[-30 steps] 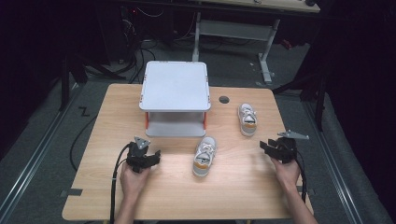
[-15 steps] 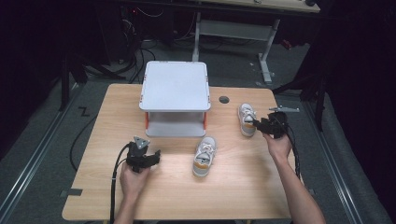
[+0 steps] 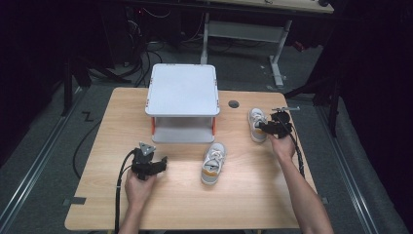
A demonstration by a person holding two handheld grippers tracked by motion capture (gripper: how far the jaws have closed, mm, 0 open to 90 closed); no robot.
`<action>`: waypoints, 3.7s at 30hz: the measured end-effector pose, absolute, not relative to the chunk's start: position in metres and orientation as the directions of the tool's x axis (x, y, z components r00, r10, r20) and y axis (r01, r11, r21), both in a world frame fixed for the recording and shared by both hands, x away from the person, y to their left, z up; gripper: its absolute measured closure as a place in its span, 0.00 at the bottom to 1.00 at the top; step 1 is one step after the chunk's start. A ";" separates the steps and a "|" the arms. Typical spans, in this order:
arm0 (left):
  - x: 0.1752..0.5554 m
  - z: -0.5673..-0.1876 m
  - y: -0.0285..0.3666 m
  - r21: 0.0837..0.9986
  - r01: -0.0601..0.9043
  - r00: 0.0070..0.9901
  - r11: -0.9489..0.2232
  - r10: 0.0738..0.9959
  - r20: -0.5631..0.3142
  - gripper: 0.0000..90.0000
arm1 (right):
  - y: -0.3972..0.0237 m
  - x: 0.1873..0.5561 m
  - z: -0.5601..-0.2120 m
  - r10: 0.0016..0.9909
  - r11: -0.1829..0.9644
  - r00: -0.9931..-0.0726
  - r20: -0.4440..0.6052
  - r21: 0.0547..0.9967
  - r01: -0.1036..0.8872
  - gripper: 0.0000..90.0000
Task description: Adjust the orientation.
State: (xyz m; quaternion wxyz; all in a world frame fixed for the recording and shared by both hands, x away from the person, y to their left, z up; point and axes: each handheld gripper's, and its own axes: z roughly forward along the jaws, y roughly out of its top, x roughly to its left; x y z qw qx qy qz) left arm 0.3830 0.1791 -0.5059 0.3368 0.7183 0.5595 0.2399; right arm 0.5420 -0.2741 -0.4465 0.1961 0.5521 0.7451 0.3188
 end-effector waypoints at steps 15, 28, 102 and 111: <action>0.383 -0.506 0.180 0.754 0.642 0.256 -0.135 0.966 -0.044 0.35 | -0.278 0.553 -0.460 0.961 0.134 -0.263 0.087 0.685 0.716 0.60; 0.383 -0.506 0.181 0.753 0.644 0.256 -0.133 0.965 -0.048 0.35 | -0.277 0.552 -0.459 0.963 0.178 -0.269 0.025 0.690 0.701 0.87; 0.383 -0.506 0.180 0.755 0.643 0.250 -0.131 0.967 -0.044 0.35 | -0.212 0.366 -0.445 0.733 0.501 -0.680 0.032 0.650 0.571 0.74; 0.383 -0.506 0.180 0.752 0.646 0.248 -0.135 0.968 -0.040 0.35 | -0.212 0.364 -0.452 0.701 0.483 -0.710 0.071 0.685 0.545 0.57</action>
